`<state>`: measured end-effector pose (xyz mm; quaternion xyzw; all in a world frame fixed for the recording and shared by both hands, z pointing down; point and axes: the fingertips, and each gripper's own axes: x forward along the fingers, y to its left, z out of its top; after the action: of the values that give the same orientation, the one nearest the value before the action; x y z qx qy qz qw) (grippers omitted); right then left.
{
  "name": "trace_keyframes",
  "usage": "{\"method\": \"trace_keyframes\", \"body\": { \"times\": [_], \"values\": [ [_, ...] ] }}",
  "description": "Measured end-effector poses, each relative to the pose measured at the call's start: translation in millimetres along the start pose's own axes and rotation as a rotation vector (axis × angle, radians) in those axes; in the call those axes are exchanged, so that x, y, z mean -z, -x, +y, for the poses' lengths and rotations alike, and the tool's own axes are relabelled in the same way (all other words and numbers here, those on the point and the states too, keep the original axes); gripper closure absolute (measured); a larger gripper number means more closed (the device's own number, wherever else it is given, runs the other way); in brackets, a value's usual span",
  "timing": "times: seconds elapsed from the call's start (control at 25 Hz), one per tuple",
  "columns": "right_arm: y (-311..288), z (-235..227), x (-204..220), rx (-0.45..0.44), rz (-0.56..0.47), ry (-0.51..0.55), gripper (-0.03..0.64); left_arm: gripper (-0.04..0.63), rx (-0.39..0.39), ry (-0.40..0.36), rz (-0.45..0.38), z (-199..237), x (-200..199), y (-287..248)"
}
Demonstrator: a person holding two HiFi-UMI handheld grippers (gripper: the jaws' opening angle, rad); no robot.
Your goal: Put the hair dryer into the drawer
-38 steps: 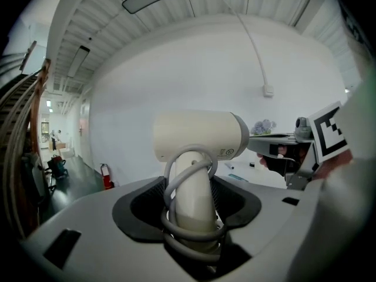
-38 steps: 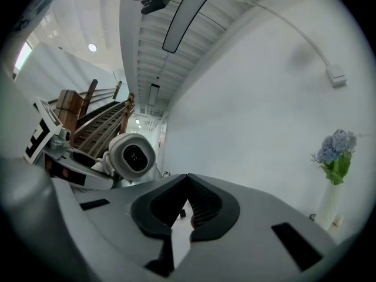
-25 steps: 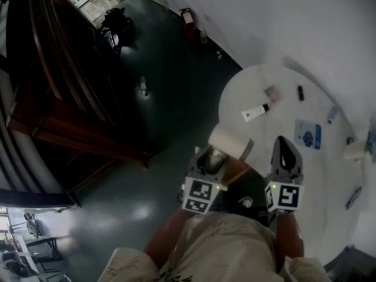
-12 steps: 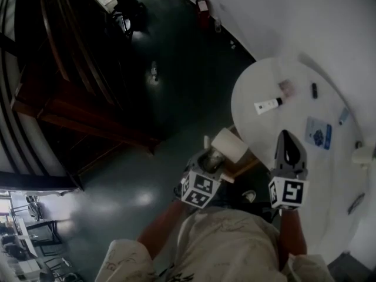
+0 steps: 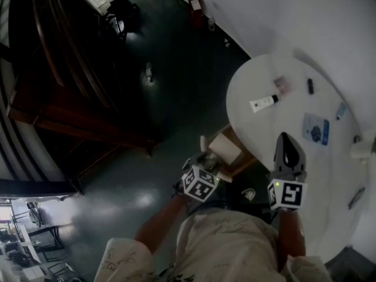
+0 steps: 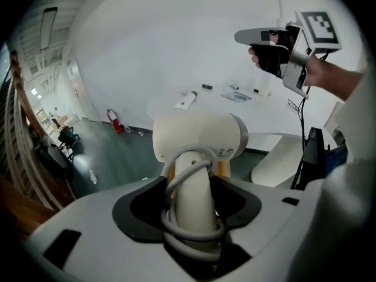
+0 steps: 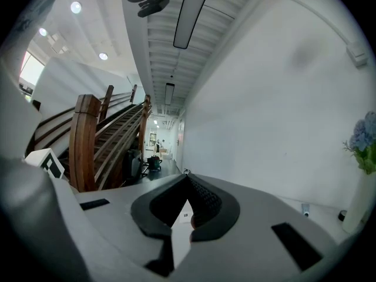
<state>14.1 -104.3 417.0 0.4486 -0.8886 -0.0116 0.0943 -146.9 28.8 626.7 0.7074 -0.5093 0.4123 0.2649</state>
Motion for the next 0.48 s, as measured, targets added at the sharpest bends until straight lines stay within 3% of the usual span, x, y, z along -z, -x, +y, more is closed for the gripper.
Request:
{"method": "trace_keyframes", "body": {
  "times": [0.48],
  "values": [
    [13,-15,5,0.070,0.015,-0.022,0.611,0.351,0.067,-0.105,0.209,-5,7,-33]
  ]
}}
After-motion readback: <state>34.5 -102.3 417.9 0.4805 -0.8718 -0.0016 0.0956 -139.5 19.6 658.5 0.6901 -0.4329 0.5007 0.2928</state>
